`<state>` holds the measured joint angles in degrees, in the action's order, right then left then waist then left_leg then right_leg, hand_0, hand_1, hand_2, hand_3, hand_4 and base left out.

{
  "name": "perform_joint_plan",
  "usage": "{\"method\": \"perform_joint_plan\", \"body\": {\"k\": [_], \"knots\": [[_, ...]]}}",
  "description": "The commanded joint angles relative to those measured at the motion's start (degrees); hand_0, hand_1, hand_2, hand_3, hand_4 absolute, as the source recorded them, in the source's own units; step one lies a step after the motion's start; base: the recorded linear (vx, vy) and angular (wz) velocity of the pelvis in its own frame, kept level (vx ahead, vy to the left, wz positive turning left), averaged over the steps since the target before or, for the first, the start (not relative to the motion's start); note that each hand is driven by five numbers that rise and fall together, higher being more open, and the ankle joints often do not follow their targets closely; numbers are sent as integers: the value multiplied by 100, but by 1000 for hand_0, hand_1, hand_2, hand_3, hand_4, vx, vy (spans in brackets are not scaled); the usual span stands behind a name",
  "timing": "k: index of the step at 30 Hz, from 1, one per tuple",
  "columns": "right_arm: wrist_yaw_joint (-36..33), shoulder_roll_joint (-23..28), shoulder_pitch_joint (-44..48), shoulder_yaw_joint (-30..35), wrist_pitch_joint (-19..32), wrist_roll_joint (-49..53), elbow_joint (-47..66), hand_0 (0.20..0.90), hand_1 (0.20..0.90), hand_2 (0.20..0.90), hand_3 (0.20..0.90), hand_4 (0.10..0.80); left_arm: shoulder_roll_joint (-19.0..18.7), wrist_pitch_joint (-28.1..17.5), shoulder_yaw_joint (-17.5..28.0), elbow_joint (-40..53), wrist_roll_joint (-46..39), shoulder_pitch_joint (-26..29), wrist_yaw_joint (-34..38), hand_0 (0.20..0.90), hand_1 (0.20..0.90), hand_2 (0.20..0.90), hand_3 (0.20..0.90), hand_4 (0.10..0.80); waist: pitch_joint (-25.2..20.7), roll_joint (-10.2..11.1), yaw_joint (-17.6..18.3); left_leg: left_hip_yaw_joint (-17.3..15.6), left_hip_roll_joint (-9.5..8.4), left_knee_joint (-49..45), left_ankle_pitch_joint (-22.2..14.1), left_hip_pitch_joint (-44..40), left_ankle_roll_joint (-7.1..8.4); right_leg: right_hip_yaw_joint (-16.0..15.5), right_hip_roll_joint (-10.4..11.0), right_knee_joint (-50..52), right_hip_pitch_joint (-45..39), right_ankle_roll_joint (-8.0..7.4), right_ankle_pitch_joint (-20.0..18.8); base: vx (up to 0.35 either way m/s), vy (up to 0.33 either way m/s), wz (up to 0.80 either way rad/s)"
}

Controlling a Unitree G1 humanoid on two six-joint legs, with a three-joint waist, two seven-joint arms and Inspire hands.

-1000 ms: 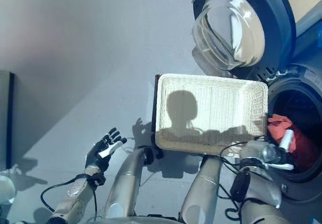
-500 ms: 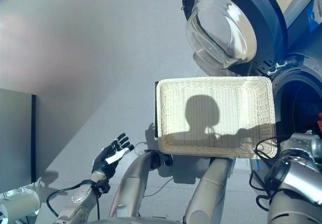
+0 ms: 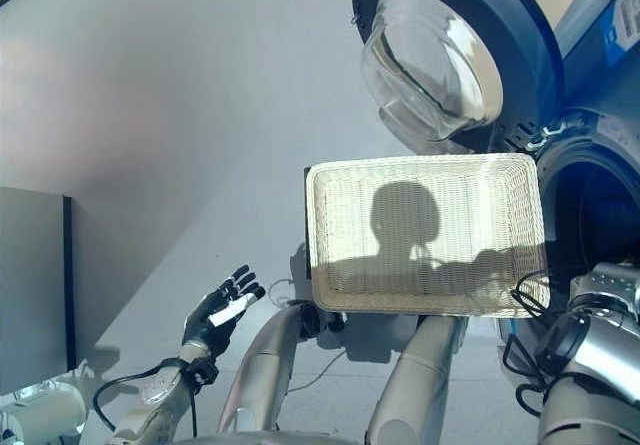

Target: Pick up the clothes and place them into the washing machine

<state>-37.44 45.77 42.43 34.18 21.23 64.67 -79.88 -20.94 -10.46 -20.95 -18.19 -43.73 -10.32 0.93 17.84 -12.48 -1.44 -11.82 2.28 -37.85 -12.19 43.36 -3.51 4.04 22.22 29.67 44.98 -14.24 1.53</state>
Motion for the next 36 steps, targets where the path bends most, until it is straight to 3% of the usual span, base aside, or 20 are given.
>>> {"method": "perform_joint_plan", "body": {"k": [1,10,18,25,36], "knots": [[-36,120,-400,-336,551,-185,129,900,900,900,900,800,-140,-358,330,95,-136,-220,19,900,900,900,900,800,-311,175,30,434,186,1311,698,-455,497,-460,-286,-337,-275,552,-82,46,-29,3],[278,-979,-1032,-307,545,-251,396,900,900,900,900,800,-33,-331,459,41,-137,-176,-54,900,900,900,900,800,-466,548,25,607,134,2132,1010,-1252,598,-862,-200,-1350,-1419,422,-477,90,-20,5],[489,-1856,-1672,-735,189,-911,517,900,900,900,900,800,98,-369,733,101,74,-250,-26,900,900,900,900,800,-625,856,7,670,167,2568,1147,-2022,678,-1182,-193,-2184,-2478,333,-771,103,-25,3],[896,-2098,-2163,-1055,-227,-1378,452,900,900,900,900,800,276,-352,1007,35,222,-314,-70,900,900,900,900,800,-840,1087,15,656,218,3022,1245,-2735,749,-1389,-222,-2651,-3161,242,-932,104,-14,-1],[1421,-2503,-2897,-1972,-846,-2903,450,900,900,900,900,800,533,-282,1466,-333,769,-374,-64,900,900,900,900,800,-1317,1365,32,469,371,3531,1287,-3810,807,-1425,-486,-3014,-3953,220,-895,99,-28,-7]]}}
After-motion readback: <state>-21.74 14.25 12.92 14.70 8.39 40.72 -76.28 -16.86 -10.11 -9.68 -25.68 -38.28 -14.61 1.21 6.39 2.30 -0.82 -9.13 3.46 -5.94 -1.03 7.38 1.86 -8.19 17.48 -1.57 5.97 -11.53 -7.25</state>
